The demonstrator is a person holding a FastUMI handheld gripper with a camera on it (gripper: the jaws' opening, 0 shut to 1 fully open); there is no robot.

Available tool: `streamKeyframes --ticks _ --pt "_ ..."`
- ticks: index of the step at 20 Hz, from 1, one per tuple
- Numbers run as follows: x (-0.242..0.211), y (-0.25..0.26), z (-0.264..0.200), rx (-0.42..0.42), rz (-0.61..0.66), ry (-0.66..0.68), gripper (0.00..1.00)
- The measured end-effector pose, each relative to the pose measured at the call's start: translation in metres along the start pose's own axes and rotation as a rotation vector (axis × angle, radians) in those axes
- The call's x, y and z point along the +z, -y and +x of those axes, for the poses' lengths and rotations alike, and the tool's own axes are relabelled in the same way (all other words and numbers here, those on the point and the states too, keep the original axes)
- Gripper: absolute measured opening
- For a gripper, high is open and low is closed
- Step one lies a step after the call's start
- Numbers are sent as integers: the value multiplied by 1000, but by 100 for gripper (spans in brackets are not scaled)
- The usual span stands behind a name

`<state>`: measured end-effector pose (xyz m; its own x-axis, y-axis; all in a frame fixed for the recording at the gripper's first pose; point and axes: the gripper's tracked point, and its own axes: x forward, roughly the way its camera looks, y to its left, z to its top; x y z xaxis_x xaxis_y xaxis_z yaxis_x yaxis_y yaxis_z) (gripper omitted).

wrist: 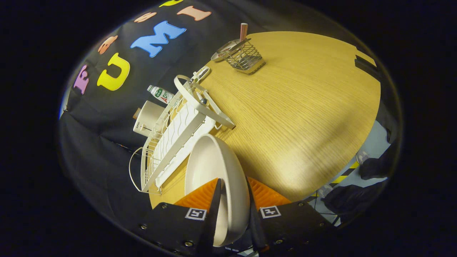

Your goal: Take the plate from the dish rack, then take the spoon from the basket and place it into the plate.

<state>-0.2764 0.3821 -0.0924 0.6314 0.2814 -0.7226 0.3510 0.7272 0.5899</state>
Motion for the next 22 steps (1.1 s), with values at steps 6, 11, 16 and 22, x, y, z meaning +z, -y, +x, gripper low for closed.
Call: streamKeyframes --ticks 6,11,16,22 --pt "32 10 -20 -29 -11 99 49" --pt "92 -5 -34 -20 -100 244 49" --pt "169 -16 -41 -40 -143 392 49" --pt "255 3 -29 -95 -75 515 49"
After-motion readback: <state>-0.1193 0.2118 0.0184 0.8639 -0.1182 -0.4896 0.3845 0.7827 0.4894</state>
